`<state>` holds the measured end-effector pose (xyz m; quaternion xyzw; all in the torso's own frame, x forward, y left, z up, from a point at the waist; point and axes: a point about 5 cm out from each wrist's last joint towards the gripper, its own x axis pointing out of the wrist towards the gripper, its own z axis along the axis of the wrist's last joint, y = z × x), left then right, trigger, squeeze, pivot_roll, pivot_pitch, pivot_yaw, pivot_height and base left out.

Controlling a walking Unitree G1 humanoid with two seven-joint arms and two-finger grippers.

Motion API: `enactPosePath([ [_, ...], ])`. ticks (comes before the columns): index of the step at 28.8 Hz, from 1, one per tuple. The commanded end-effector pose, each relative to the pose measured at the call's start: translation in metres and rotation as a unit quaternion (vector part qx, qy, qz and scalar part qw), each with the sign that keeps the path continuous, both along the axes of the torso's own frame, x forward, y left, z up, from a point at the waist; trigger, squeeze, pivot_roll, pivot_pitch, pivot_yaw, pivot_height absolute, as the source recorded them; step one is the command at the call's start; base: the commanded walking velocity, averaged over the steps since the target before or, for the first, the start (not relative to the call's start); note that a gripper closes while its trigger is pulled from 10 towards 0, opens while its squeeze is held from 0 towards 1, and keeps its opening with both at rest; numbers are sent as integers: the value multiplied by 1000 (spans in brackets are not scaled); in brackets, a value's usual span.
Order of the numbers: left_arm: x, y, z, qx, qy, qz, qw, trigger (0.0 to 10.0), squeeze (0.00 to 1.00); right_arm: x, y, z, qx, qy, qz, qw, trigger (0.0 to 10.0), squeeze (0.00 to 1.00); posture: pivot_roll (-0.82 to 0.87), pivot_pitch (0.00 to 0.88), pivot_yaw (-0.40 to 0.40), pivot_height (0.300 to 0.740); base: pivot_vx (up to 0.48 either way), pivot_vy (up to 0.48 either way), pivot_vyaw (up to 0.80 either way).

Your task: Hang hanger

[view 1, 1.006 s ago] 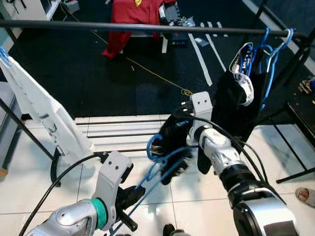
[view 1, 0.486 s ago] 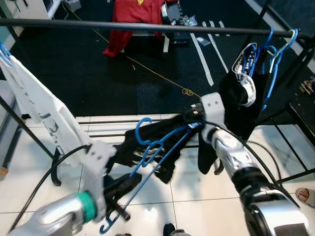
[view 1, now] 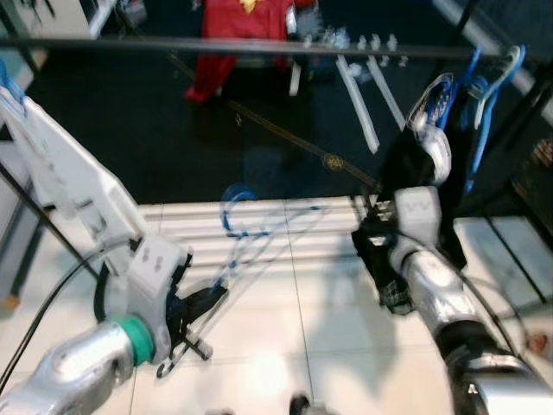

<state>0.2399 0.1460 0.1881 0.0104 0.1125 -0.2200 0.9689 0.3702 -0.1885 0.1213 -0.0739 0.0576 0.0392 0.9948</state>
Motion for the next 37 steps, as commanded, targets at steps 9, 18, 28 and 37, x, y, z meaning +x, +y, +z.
enactPosePath([
  [9,68,-26,29,-34,-78,163,983,10000,0,-30,72,-20,55,-5,112,992,0,0,-49,178,38,740,0,0,0],
  [18,105,-24,73,-51,-142,262,953,10000,0,-38,82,-17,90,-21,107,990,0,0,-64,171,48,740,0,0,0],
  [28,134,-30,88,0,-155,292,944,10000,0,-35,87,-1,102,-35,113,988,0,0,-60,167,51,740,0,0,0],
  [37,171,-36,85,8,-135,306,942,10000,0,-36,91,5,105,-35,116,987,0,0,-70,168,56,740,0,0,0],
])
